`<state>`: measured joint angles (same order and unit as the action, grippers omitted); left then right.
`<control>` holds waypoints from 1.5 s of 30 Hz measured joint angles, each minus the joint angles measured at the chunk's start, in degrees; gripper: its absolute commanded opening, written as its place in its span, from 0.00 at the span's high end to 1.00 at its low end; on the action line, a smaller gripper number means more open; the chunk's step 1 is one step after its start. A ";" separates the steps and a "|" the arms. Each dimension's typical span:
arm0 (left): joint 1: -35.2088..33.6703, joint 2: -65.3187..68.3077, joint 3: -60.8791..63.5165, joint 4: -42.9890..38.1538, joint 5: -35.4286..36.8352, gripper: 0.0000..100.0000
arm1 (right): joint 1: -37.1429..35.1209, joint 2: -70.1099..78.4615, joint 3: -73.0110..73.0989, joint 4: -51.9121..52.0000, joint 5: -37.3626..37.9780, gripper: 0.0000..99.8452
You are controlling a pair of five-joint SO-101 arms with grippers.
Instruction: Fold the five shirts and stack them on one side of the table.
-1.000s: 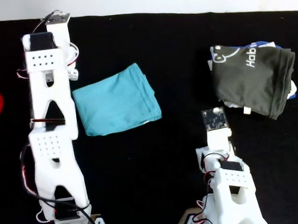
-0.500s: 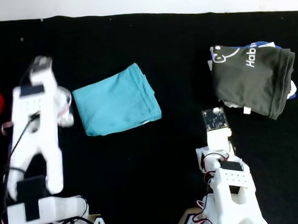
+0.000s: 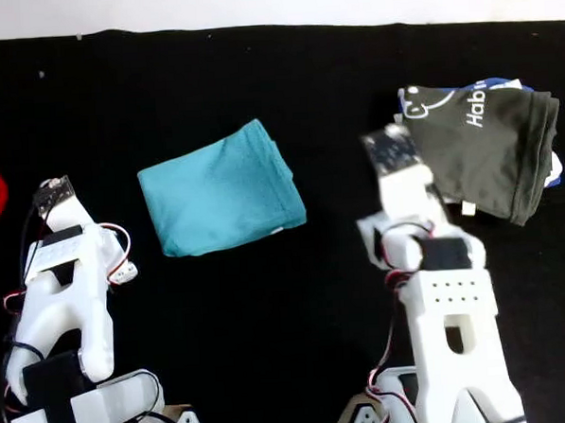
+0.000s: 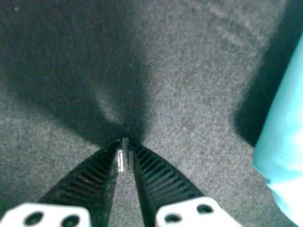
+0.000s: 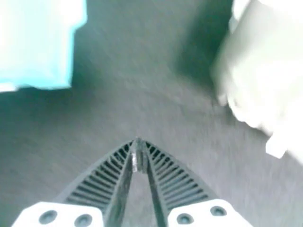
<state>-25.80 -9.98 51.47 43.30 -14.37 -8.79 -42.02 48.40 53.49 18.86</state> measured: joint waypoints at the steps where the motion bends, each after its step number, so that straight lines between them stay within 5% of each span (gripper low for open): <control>1: 0.00 -0.09 0.09 0.00 0.00 0.99 | -1.58 1.67 -2.11 0.09 0.00 0.99; 8: 0.00 -0.18 0.26 -0.70 0.00 0.99 | -9.41 22.59 -22.24 1.85 -7.56 0.97; 17: 0.00 -0.09 0.26 -0.70 0.00 0.99 | -15.38 56.00 -54.59 13.01 -14.07 0.61; 26: 0.00 -0.09 0.35 -1.14 0.00 0.99 | -19.78 80.62 -85.19 20.31 -22.86 0.61; 41: -0.18 -0.09 0.35 -1.32 2.46 0.99 | -20.57 107.25 -113.93 24.97 -23.65 0.61; 45: -0.18 -0.09 0.35 -1.32 2.46 0.99 | -20.48 109.54 -116.13 27.52 -23.65 0.82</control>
<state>-25.98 -10.07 51.82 41.98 -11.91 -29.27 67.52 -67.74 81.01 -4.79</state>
